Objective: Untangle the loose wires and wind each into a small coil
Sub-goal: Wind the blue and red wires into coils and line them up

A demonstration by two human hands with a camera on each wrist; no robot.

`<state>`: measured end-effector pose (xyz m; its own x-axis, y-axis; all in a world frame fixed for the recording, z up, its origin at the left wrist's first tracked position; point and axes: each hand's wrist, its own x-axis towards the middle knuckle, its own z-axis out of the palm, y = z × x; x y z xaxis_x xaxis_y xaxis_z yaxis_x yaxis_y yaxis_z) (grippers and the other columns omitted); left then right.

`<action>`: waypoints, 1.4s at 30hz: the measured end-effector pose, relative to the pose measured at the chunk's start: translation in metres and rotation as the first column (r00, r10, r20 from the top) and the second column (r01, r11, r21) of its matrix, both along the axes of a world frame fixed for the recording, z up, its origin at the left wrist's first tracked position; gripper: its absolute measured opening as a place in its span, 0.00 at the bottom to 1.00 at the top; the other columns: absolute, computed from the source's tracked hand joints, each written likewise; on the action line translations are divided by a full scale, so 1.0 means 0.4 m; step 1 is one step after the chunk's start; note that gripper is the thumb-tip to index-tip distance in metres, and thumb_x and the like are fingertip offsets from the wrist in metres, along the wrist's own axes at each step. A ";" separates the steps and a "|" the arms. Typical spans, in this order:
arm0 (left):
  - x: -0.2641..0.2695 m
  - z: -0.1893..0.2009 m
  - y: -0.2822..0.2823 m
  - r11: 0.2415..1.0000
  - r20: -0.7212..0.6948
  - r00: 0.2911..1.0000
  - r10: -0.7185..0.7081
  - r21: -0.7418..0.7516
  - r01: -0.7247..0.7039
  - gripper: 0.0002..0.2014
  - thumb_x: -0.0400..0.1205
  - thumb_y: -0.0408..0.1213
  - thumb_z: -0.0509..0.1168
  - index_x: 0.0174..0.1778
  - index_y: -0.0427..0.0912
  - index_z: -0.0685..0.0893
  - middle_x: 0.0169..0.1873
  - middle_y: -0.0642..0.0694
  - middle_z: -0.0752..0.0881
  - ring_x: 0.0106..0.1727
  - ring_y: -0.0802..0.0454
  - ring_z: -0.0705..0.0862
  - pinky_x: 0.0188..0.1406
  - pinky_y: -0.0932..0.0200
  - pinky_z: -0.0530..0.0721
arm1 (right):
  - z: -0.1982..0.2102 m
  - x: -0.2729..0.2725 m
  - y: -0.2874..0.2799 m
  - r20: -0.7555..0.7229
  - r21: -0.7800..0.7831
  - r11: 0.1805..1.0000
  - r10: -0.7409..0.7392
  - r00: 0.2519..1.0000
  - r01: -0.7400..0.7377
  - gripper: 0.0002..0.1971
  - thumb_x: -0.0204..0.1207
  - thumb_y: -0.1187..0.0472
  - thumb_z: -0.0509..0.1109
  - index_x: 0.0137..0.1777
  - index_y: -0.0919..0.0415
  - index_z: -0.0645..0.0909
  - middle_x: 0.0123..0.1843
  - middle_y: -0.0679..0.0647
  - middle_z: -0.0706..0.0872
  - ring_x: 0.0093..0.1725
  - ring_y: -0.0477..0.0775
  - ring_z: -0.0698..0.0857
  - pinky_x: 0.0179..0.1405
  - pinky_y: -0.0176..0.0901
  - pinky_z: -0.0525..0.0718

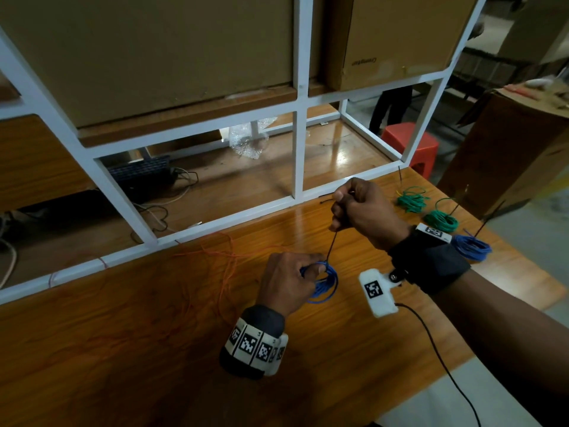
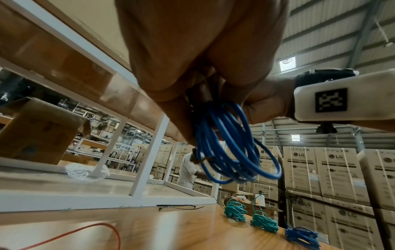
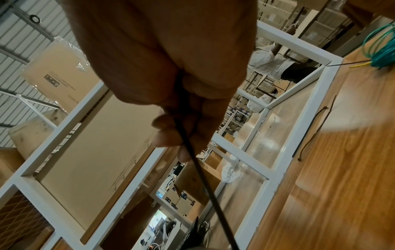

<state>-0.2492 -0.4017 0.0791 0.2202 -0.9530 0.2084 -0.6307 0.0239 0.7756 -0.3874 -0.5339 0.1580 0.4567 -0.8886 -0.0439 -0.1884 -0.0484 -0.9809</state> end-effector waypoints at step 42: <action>-0.571 -0.119 -0.389 0.912 -0.730 0.635 0.252 0.399 0.096 0.17 0.80 0.41 0.76 0.64 0.48 0.85 0.54 0.47 0.92 0.58 0.51 0.89 0.55 0.49 0.88 | -0.349 -0.721 -0.177 -0.139 0.138 0.911 -0.371 0.918 0.389 0.12 0.81 0.55 0.78 0.43 0.63 0.93 0.34 0.61 0.91 0.31 0.56 0.89 0.39 0.54 0.91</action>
